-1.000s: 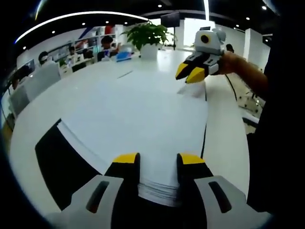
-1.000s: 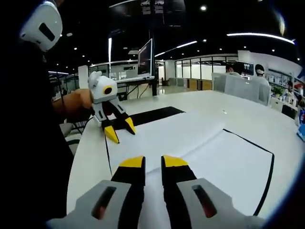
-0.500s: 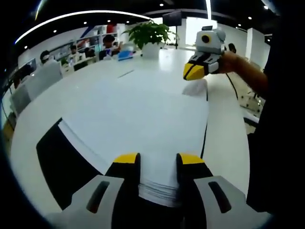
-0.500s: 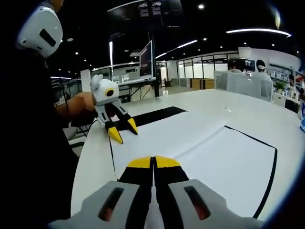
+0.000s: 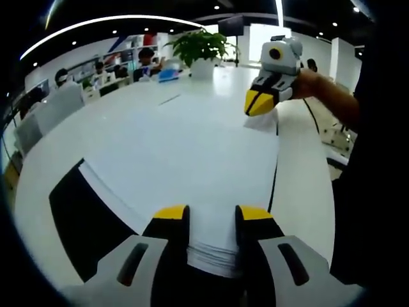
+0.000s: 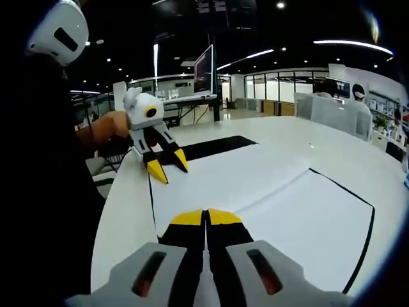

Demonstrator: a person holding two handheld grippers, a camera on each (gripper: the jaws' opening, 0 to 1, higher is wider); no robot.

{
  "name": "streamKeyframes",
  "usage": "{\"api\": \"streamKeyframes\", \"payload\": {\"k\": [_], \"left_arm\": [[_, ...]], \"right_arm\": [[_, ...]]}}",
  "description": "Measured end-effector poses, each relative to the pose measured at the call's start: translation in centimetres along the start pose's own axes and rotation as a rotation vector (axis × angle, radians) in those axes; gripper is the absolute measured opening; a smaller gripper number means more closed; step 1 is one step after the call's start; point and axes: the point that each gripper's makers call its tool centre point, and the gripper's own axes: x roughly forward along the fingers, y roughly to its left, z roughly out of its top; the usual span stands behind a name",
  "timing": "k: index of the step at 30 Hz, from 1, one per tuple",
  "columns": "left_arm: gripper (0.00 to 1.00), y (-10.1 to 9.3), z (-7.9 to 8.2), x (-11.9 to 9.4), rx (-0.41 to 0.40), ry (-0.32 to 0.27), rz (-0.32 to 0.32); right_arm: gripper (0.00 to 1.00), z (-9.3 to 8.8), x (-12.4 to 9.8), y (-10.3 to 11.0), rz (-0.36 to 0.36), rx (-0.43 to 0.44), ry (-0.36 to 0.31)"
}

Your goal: Flip through the bound document one page at a time

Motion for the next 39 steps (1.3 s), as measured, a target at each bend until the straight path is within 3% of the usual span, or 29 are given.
{"api": "streamKeyframes", "payload": {"k": [15,24,28,30,32,39], "left_arm": [[0.29,-0.1,0.0,-0.2,0.000,-0.025,0.005],[0.29,-0.2,0.0,-0.3,0.004,-0.025,0.003],[0.29,-0.2,0.0,-0.3,0.002,-0.031,0.003],[0.29,-0.2,0.0,-0.3,0.005,-0.034,0.001],[0.29,-0.3,0.1,-0.1,0.008,-0.035,-0.004],[0.29,-0.4,0.1,0.0,0.018,-0.038,-0.010]], "right_arm": [[0.02,-0.4,-0.8,-0.2,-0.062,0.003,-0.007],[0.02,0.6,1.5,1.8,0.023,-0.039,-0.022],[0.02,-0.3,2.5,1.5,0.034,-0.046,0.001],[0.02,-2.0,2.9,0.1,-0.018,-0.018,0.045],[0.02,-1.5,2.9,0.0,-0.010,0.067,-0.019],[0.02,-1.8,2.6,0.0,-0.021,0.035,-0.038]]}}
